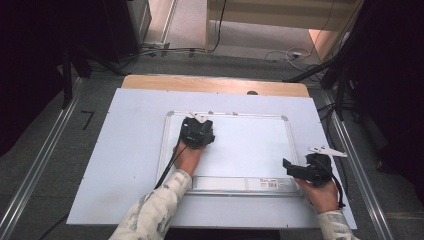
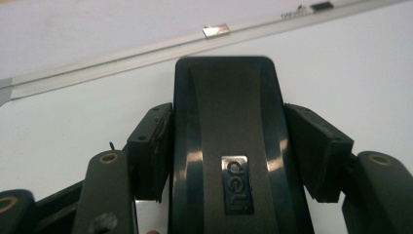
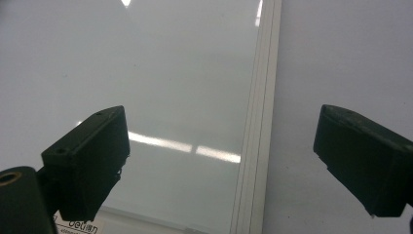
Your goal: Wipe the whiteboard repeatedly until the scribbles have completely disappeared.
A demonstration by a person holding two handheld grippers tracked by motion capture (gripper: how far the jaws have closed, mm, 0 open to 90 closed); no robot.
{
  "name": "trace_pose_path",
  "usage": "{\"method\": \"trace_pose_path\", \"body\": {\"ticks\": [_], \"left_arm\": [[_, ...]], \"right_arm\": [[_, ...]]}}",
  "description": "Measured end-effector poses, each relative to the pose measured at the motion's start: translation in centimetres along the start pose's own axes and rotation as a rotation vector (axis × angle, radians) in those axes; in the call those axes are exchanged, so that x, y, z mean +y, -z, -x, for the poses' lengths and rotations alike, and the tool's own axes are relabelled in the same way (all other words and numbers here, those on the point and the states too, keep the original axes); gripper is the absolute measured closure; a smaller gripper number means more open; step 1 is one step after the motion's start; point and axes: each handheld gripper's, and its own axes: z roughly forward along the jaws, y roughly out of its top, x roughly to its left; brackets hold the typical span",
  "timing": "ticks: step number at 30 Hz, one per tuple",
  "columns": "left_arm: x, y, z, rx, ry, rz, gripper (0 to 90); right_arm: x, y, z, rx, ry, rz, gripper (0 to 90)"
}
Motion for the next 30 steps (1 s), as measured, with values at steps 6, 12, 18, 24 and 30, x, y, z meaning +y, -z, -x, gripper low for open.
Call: {"method": "trace_pose_path", "body": {"ticks": [6,12,18,24,30], "left_arm": [[0.1,0.1,-0.4,-0.003,0.006,-0.005,40.9],[0.1,0.1,-2.7,0.023,0.044,-0.012,41.0],[-0.2,0.3,-4.7,0.044,0.07,-0.01,41.0],[-0.4,0.6,-5.6,0.042,0.077,-0.005,41.0],[-0.5,0.5,-5.3,0.044,0.074,0.003,41.4]], "right_arm": [[0.0,0.1,0.1,0.0,-0.005,0.0,4.9],[0.0,0.1,0.2,0.001,-0.006,0.001,5.0],[0.0,0.0,0.1,0.0,-0.004,-0.001,5.0],[-0.1,0.0,0.1,-0.001,-0.004,-0.001,5.0],[0.0,0.0,0.1,-0.003,-0.004,-0.002,4.9]]}}
